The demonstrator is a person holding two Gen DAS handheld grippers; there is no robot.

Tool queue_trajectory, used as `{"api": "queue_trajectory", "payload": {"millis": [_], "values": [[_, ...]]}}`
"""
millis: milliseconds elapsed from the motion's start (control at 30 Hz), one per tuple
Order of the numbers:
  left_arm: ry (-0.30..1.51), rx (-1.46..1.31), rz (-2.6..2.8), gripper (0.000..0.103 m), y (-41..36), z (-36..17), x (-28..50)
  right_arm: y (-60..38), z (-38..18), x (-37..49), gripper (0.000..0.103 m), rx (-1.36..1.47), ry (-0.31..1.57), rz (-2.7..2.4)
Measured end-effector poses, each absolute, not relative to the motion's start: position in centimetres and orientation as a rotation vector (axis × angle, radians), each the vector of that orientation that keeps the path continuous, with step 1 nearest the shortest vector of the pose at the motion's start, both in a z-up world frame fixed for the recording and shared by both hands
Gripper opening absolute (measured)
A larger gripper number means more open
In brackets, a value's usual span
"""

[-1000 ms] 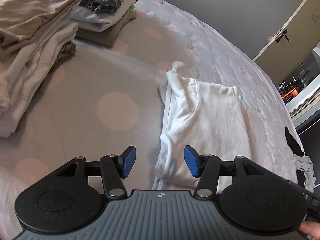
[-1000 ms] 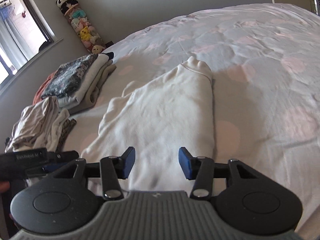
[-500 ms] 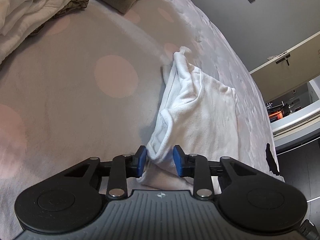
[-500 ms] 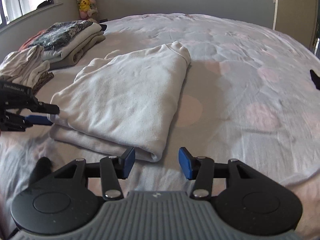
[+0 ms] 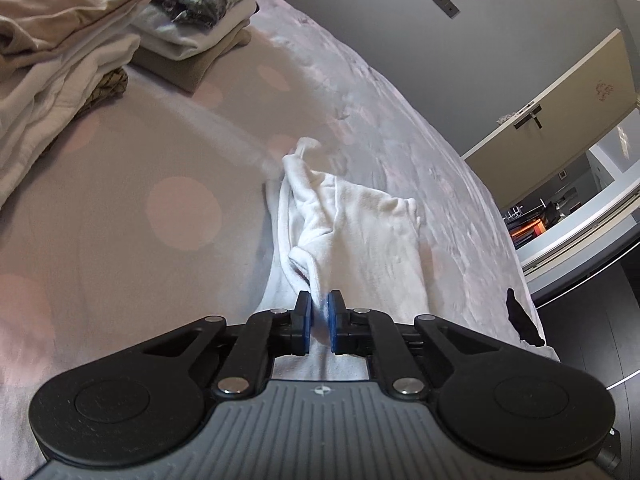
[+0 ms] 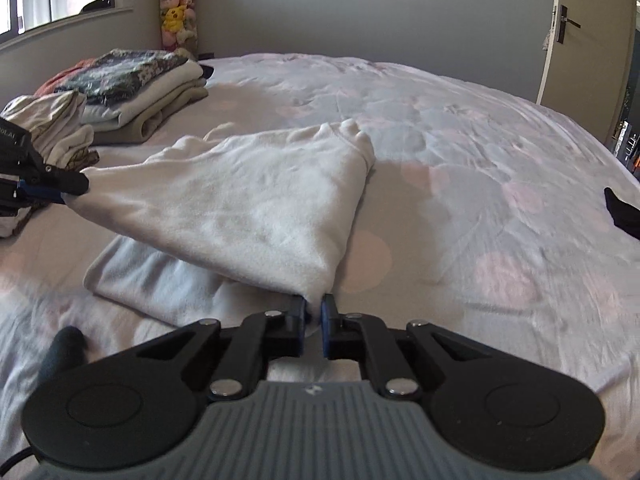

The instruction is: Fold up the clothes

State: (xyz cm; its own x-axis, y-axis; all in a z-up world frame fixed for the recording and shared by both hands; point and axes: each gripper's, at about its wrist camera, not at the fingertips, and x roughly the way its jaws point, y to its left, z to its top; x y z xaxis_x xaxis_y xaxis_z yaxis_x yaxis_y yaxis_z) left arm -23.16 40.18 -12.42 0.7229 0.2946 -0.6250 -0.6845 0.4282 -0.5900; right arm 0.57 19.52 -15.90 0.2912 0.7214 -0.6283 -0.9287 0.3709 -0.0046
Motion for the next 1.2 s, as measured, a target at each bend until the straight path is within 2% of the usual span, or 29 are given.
{"api": "queue_trajectory", "payload": {"millis": [100,333,567,633,700,767,800,833,867,900,1033,1133,1200], "values": [[0.515,-0.932,0.644,0.006,39.4,-12.5,-23.2,19.1,-15.3,0.6,0.008,-0.399,0.585,1.137],[0.602,-1.008,0.705,0.006,40.0,-18.1,-23.7,19.8,-18.2,1.5,0.008,-0.457,0.713,1.116],[0.663,-0.966,0.710,0.007,39.8,-19.4,-23.0,20.6,-19.8,2.0,0.008,-0.496,0.782,1.101],[0.672,-0.954,0.711,0.011,39.7,-19.3,-23.0,20.6,-19.8,2.0,0.008,-0.502,0.782,1.102],[0.685,-0.942,0.711,0.020,39.6,-18.7,-23.1,20.3,-19.5,2.0,0.010,-0.491,0.781,1.108],[0.695,-0.903,0.714,0.023,39.2,-17.8,-23.3,19.8,-19.0,2.0,0.015,-0.467,0.778,1.119],[0.700,-0.879,0.715,0.030,38.9,-17.3,-23.4,19.4,-18.7,1.9,0.018,-0.451,0.775,1.126],[0.708,-0.857,0.716,0.034,38.7,-16.8,-23.5,19.1,-18.3,1.9,0.027,-0.433,0.776,1.132],[0.717,-0.835,0.717,0.044,38.6,-16.3,-23.7,18.8,-18.0,2.0,0.035,-0.416,0.777,1.136],[0.720,-0.815,0.716,0.047,38.5,-15.8,-23.8,18.5,-17.5,2.1,0.037,-0.391,0.777,1.142],[0.665,-0.810,0.710,0.049,39.2,-14.4,-24.2,17.5,-16.0,2.9,0.046,-0.283,0.780,1.156],[0.622,-0.832,0.680,0.055,40.5,-13.9,-23.3,17.8,-15.5,4.3,0.055,-0.196,0.820,1.162],[0.637,-0.813,0.664,0.056,41.6,-13.8,-22.1,18.6,-15.4,5.3,0.056,-0.159,0.854,1.158]]}}
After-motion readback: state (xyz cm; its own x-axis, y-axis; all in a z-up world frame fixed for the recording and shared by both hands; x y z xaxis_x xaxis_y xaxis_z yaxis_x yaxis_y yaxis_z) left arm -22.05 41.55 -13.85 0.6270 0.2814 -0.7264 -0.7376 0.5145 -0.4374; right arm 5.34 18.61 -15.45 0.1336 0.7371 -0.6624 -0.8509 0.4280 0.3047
